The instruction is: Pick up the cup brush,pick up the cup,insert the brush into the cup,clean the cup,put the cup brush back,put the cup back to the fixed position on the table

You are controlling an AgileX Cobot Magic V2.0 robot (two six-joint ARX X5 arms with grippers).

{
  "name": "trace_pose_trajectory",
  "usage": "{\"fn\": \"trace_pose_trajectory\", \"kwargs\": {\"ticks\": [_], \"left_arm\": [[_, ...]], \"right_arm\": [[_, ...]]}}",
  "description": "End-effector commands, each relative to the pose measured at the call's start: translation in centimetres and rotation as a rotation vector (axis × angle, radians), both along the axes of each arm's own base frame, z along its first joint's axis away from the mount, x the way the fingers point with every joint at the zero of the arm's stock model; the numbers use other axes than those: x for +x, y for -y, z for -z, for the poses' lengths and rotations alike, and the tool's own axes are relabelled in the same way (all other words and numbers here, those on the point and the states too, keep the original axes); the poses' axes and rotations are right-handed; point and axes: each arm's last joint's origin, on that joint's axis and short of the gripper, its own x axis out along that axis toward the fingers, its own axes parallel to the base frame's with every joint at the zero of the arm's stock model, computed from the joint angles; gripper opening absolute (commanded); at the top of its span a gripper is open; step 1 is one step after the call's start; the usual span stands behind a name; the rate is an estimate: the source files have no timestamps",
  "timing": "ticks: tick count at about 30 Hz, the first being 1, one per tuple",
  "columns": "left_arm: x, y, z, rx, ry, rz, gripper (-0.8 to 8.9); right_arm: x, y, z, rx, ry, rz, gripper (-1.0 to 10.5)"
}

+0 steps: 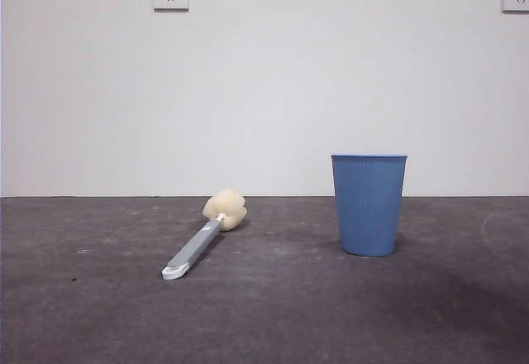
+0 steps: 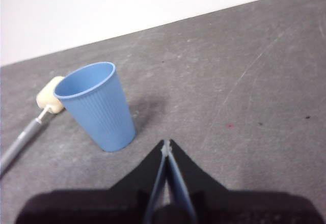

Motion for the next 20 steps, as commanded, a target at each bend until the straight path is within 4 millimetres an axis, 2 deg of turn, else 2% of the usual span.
{"fn": "trace_pose_trajectory", "kwargs": {"ticks": [1,10,16,20], "left_arm": [[0.0,0.2,0.1,-0.076,-0.008,0.075,-0.06],[-1.0,0.7,-3.6,-0.235,0.027,0.208,-0.07],[-2.1,0.8,-7.0,-0.240,0.016,0.249,-0.07],[-2.9,1.0,-9.2,-0.215,-0.029,0.308,-0.07]], "right_arm": [[0.1,-0.1,0.0,0.105,0.006,0.000,0.0],[-0.5,-0.4,-3.4,0.221,0.071,-0.125,-0.1],[-1.1,-0.7,-6.9,0.222,0.072,-0.229,-0.1],[-1.5,-0.8,-9.2,0.161,0.016,-0.312,-0.1]]}}
